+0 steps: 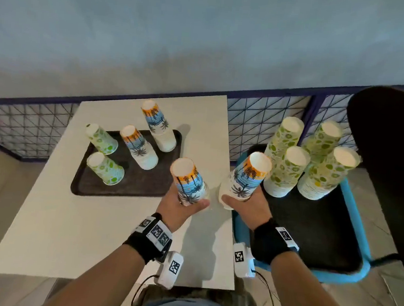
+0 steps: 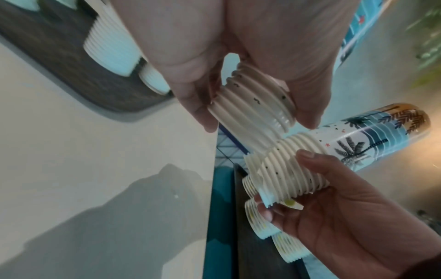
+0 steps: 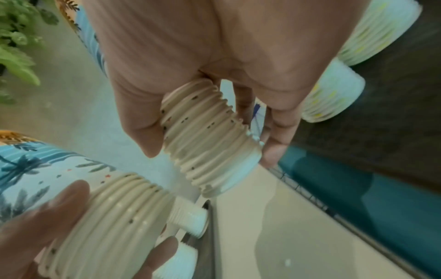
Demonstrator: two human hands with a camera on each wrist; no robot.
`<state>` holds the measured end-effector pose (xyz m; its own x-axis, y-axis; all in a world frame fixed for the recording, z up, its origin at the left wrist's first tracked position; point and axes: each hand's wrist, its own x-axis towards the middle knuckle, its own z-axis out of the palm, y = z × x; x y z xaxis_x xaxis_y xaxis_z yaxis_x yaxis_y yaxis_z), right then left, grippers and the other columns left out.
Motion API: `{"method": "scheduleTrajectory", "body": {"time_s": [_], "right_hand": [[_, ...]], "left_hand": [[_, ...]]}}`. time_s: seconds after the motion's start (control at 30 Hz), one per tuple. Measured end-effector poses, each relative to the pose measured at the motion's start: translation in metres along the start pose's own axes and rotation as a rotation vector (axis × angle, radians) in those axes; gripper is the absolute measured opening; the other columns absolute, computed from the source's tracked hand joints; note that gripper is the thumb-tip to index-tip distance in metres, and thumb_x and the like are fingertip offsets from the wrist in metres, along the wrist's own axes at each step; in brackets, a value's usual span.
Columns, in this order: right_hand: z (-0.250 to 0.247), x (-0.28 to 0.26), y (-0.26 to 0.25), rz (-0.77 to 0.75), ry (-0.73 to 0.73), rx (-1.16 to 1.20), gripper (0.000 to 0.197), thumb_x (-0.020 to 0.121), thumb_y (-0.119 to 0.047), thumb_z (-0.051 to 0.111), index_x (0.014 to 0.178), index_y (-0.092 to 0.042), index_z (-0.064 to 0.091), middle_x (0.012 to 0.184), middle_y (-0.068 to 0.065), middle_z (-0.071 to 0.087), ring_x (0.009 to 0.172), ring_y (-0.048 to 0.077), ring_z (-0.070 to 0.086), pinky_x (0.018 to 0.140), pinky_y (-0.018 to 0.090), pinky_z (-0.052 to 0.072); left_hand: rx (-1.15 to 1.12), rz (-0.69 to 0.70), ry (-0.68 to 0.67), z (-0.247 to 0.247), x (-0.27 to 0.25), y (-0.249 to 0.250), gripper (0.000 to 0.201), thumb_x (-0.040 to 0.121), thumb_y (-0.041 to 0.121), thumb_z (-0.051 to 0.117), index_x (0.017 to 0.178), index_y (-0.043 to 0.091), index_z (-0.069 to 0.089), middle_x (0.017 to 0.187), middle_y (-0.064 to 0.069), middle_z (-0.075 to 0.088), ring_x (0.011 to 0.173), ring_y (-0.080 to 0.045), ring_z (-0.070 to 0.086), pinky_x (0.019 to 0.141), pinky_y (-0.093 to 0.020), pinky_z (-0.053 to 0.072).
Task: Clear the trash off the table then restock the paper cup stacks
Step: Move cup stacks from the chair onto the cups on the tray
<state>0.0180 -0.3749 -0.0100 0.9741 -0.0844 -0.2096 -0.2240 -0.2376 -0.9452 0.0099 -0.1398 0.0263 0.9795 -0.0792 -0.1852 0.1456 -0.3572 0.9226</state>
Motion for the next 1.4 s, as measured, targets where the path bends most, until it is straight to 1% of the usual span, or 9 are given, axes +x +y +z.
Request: {"method": "scheduleTrajectory", "body": {"time_s": [0.17,0.37,0.57,0.8,0.9,1.0,1.13,1.27,1.4], "right_hand": [[0.042,0.03,-0.035,-0.05,-0.112,-0.001,0.084,0.053,-0.05,0.089,0.129,-0.029,0.059,0.12,-0.012,0.073,0.11,0.005,0.069,0.104,0.038,0.053],[0.08,0.056,-0.073,-0.099,-0.194,-0.061,0.08,0.067,-0.031,0.093,0.136,-0.021,0.053,0.127,-0.004,0.069,0.113,0.013,0.065,0.099,0.028,0.049],[0.108,0.086,-0.105,-0.119,-0.219,-0.096,0.093,0.054,-0.055,0.088,0.135,-0.03,0.05,0.128,-0.008,0.067,0.116,0.015,0.064,0.105,0.039,0.051],[0.123,0.122,-0.153,-0.183,-0.18,-0.106,0.08,0.063,-0.048,0.089,0.131,-0.028,0.052,0.125,-0.009,0.069,0.113,0.015,0.065,0.101,0.037,0.053],[0.128,0.135,-0.172,-0.207,-0.16,-0.079,0.08,0.063,-0.051,0.089,0.131,-0.03,0.052,0.124,-0.011,0.069,0.113,0.012,0.066,0.101,0.036,0.053],[0.137,0.143,-0.186,-0.227,-0.154,-0.046,0.082,0.059,-0.059,0.087,0.13,-0.035,0.053,0.123,-0.013,0.069,0.112,0.009,0.066,0.101,0.043,0.056],[0.165,0.147,-0.2,-0.258,-0.168,-0.04,0.082,0.059,-0.062,0.086,0.129,-0.036,0.053,0.122,-0.013,0.07,0.112,0.009,0.067,0.101,0.045,0.056],[0.205,0.148,-0.214,-0.258,-0.185,-0.049,0.079,0.058,-0.059,0.085,0.126,-0.034,0.053,0.118,-0.014,0.071,0.107,0.008,0.067,0.098,0.038,0.056],[0.242,0.147,-0.218,-0.254,-0.244,-0.148,0.068,0.071,-0.042,0.088,0.125,-0.027,0.049,0.114,-0.011,0.067,0.101,0.009,0.063,0.093,0.028,0.05]], "left_hand": [[-0.019,-0.018,0.162,-0.047,-0.006,-0.003,0.07,0.062,0.058,0.089,0.122,0.046,0.055,0.117,0.029,0.073,0.115,0.003,0.068,0.107,-0.03,0.051],[0.003,-0.017,0.318,-0.099,0.003,0.002,0.093,0.061,0.066,0.09,0.139,0.03,0.055,0.133,0.012,0.071,0.124,-0.009,0.067,0.115,-0.046,0.049],[0.022,-0.019,0.429,-0.149,0.025,0.022,0.093,0.063,0.071,0.088,0.141,0.032,0.055,0.135,0.013,0.071,0.126,-0.01,0.067,0.113,-0.049,0.051],[0.079,0.032,0.46,-0.2,0.068,0.055,0.07,0.076,0.05,0.089,0.134,0.027,0.058,0.13,0.01,0.073,0.12,-0.012,0.07,0.108,-0.048,0.055],[0.098,0.071,0.466,-0.214,0.08,0.067,0.074,0.074,0.056,0.086,0.135,0.026,0.058,0.128,0.011,0.073,0.117,-0.008,0.071,0.107,-0.047,0.056],[0.083,0.097,0.475,-0.224,0.086,0.072,0.073,0.075,0.054,0.086,0.137,0.025,0.058,0.128,0.013,0.073,0.116,-0.004,0.07,0.106,-0.042,0.056],[0.095,0.168,0.506,-0.238,0.088,0.078,0.069,0.075,0.054,0.084,0.134,0.025,0.061,0.126,0.011,0.074,0.117,-0.009,0.07,0.106,-0.046,0.056],[0.072,0.192,0.54,-0.261,0.09,0.08,0.068,0.077,0.052,0.086,0.134,0.023,0.062,0.125,0.009,0.075,0.117,-0.012,0.071,0.106,-0.05,0.055],[0.078,0.165,0.56,-0.287,0.094,0.077,0.077,0.071,0.066,0.086,0.131,0.022,0.064,0.123,0.006,0.076,0.116,-0.016,0.073,0.103,-0.055,0.056]]}}
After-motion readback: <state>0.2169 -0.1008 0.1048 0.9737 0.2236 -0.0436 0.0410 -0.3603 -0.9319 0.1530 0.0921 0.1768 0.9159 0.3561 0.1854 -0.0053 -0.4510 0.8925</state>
